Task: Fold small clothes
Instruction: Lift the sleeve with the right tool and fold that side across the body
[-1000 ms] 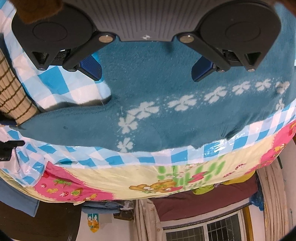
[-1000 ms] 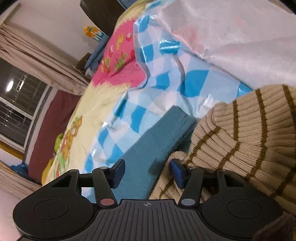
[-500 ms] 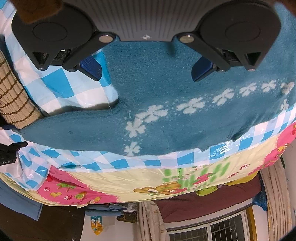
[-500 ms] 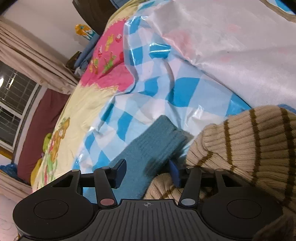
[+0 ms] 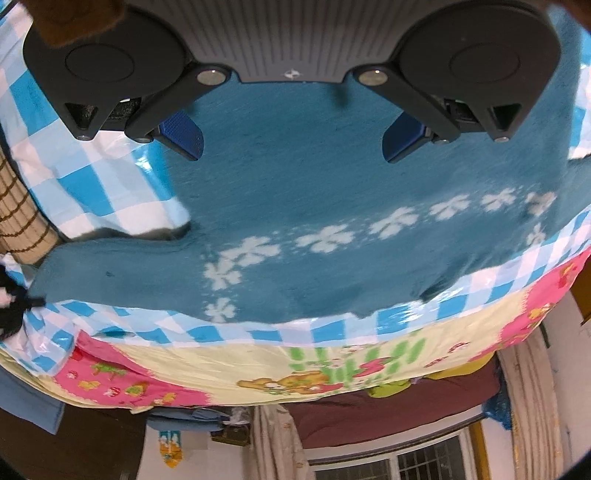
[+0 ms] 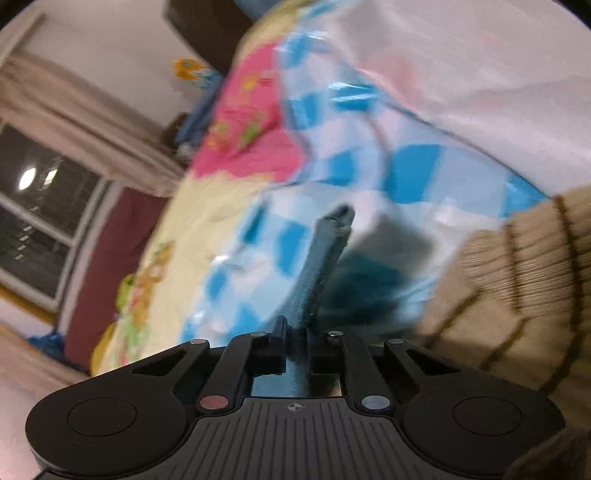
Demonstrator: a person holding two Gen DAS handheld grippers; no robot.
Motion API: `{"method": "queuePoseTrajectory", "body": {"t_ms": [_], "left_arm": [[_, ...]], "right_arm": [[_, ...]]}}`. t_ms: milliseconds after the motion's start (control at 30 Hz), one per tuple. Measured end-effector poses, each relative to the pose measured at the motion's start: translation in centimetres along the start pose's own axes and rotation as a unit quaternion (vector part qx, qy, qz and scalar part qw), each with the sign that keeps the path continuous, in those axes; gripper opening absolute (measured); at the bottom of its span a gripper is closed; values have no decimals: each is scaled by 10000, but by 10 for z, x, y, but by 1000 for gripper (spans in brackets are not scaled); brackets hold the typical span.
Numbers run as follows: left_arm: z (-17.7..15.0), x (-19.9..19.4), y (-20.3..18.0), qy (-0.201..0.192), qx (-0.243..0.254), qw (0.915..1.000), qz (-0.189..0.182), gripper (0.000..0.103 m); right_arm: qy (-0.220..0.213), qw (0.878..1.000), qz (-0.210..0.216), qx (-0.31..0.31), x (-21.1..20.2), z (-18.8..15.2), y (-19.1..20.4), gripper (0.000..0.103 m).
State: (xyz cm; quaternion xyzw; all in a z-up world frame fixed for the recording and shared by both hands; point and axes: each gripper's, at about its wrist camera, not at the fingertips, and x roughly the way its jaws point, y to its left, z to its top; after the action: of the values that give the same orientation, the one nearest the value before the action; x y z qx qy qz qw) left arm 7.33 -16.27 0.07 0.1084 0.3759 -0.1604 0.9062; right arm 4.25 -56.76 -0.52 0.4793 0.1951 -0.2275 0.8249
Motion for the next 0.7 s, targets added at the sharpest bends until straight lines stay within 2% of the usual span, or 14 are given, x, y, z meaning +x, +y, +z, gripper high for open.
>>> {"method": "queuePoseTrajectory", "body": {"t_ms": [200,400,533,700], "left_arm": [[-13,-12,37,-57,-242,9996,153,103],[-33,-24,94,-177,-589,9974,387,103],[-51,-29,137,-206,-913,9937,620,103],[-71,-39,177,-424,-977,9888,1047,103]], "right_arm": [[198,9915,908,-914,-13,-38,95,10],[833,9661,1514,-1920,-2,-124,201,10],[1179,9442,1641,-2602,17,-196,257,10],[1655,9131,1570,-3378,47,-291,302,9]]}}
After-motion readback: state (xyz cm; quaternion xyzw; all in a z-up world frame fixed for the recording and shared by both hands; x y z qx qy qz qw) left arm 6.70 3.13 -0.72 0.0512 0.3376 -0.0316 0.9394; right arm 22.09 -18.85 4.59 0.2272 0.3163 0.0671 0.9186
